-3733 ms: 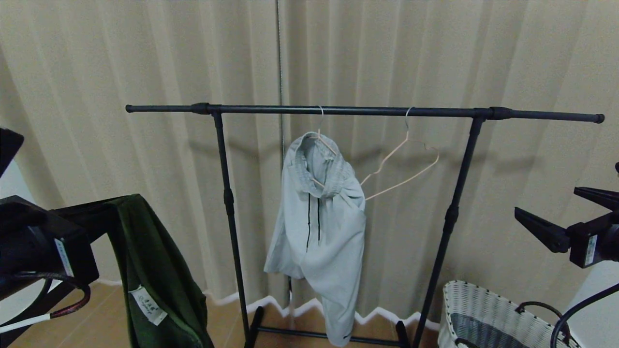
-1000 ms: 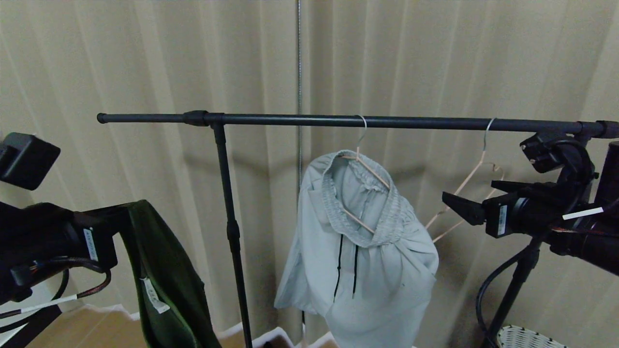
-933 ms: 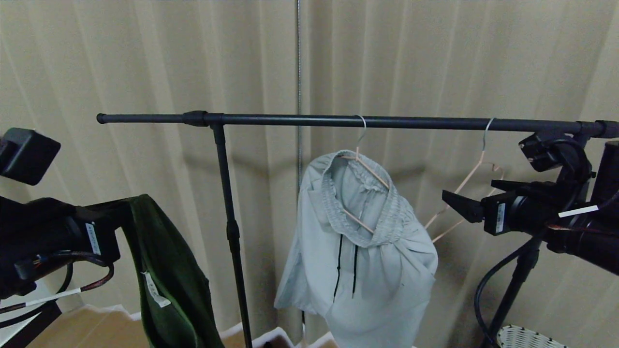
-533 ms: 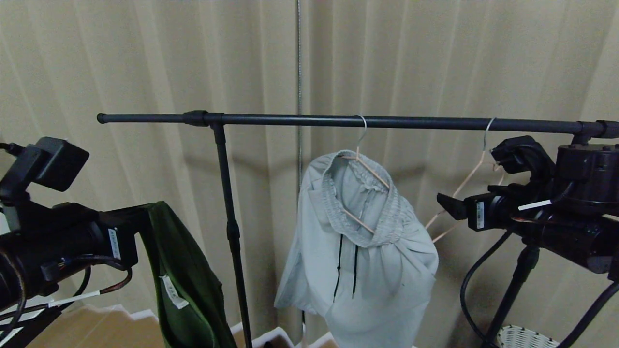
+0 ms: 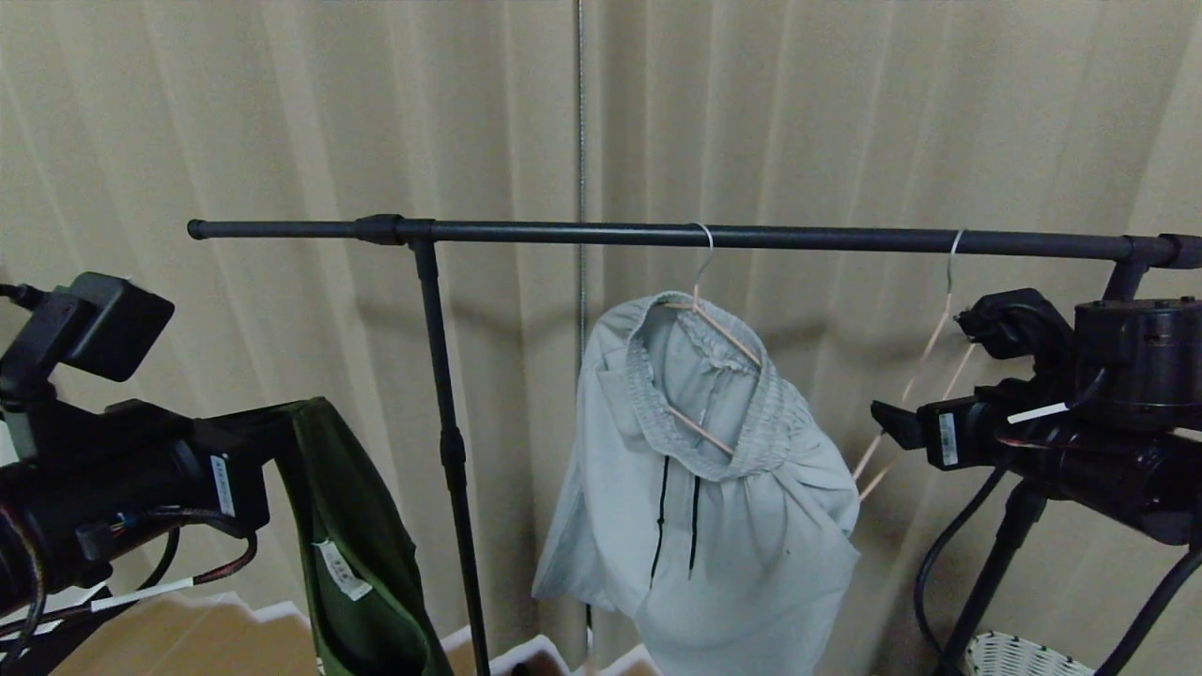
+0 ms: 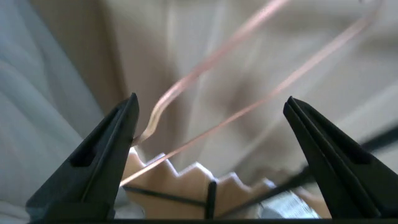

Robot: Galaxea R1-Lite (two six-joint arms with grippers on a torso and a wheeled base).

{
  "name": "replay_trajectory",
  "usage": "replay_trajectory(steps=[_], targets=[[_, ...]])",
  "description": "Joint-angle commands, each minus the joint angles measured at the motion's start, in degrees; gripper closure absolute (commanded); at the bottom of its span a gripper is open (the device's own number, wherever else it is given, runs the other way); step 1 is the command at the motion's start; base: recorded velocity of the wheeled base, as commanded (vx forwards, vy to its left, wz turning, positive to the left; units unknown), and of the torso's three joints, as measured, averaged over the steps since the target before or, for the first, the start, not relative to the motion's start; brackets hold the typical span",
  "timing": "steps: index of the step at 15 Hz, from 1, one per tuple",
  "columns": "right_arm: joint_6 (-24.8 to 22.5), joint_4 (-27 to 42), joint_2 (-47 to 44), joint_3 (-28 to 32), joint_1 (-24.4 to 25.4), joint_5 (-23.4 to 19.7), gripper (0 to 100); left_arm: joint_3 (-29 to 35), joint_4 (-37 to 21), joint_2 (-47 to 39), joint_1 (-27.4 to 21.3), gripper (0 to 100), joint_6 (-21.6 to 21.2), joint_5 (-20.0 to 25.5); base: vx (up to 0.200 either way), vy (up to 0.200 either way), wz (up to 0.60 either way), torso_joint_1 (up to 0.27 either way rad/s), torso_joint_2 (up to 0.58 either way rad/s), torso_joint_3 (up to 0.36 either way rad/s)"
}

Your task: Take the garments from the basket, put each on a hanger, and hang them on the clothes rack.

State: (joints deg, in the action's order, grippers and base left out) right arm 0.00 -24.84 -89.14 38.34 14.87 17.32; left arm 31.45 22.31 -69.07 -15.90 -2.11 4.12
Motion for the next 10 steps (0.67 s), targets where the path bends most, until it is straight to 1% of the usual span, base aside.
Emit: replay_trajectory(steps=[1, 4, 8, 10], targets=[[0.0, 0.2, 2.7, -1.1, -1.1, 0.1, 0, 0.0, 0.0, 0.0, 0.0, 100, 0.0, 0.0, 0.000, 0.000, 0.00, 0.000, 0.00, 0.000], [-0.1, 0.3, 3.8, -2.7, -3.1, 0.1, 0, -0.1, 0.0, -0.1, -0.1, 100, 0.0, 0.0, 0.000, 0.000, 0.00, 0.000, 0.00, 0.000], [0.1, 0.3, 3.4, -2.3, -3.3, -0.1, 0, -0.2, 0.0, -0.2, -0.1, 100, 0.0, 0.0, 0.000, 0.000, 0.00, 0.000, 0.00, 0.000], [1.3, 0.2, 2.2, -2.3, -3.1, -0.2, 0, -0.3, 0.0, -0.3, -0.2, 100, -0.1, 0.0, 0.000, 0.000, 0.00, 0.000, 0.00, 0.000]])
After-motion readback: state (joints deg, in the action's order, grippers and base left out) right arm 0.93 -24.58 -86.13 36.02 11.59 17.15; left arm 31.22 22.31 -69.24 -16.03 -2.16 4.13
